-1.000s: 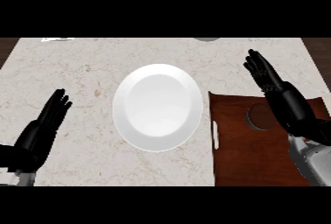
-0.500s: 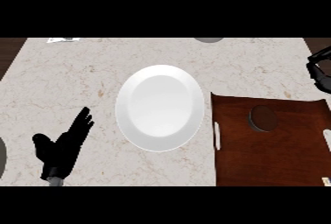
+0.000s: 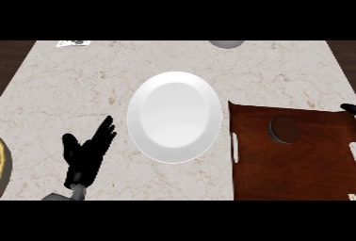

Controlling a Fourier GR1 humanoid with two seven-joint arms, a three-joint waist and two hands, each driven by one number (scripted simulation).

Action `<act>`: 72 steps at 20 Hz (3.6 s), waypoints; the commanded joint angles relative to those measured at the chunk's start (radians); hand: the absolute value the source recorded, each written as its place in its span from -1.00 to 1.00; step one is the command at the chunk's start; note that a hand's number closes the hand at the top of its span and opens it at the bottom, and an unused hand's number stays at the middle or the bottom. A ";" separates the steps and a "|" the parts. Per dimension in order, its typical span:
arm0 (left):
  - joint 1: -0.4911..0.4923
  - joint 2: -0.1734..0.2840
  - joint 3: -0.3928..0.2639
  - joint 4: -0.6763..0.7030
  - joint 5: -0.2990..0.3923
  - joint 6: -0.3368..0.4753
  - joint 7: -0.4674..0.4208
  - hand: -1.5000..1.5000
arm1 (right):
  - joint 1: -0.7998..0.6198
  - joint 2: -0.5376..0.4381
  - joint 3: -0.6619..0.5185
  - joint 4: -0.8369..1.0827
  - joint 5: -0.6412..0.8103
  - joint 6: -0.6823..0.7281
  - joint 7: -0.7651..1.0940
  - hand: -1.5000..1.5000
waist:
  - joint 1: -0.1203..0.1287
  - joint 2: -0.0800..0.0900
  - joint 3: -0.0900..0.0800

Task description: Pick the cupcake from the tray and place it in the plate

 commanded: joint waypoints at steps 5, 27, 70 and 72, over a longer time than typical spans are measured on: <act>0.017 0.020 0.034 0.052 0.003 -0.040 -0.027 0.00 | -0.015 -0.193 0.187 0.002 0.245 0.150 0.011 -1.00 | -0.005 -0.009 -0.004; 0.000 -0.078 0.073 0.033 -0.090 -0.033 0.037 0.00 | 0.068 -0.018 0.308 -0.383 0.569 0.108 0.470 -1.00 | -0.018 -0.013 -0.003; 0.105 -0.188 0.212 -0.092 -0.245 -0.166 0.089 0.00 | 0.114 0.270 0.224 -0.320 1.139 -0.033 0.389 1.00 | -0.019 -0.014 -0.003; 0.080 -0.172 0.227 -0.055 -0.233 -0.177 0.093 0.00 | 0.106 0.289 0.189 -0.239 1.124 -0.189 0.294 1.00 | -0.018 -0.013 -0.002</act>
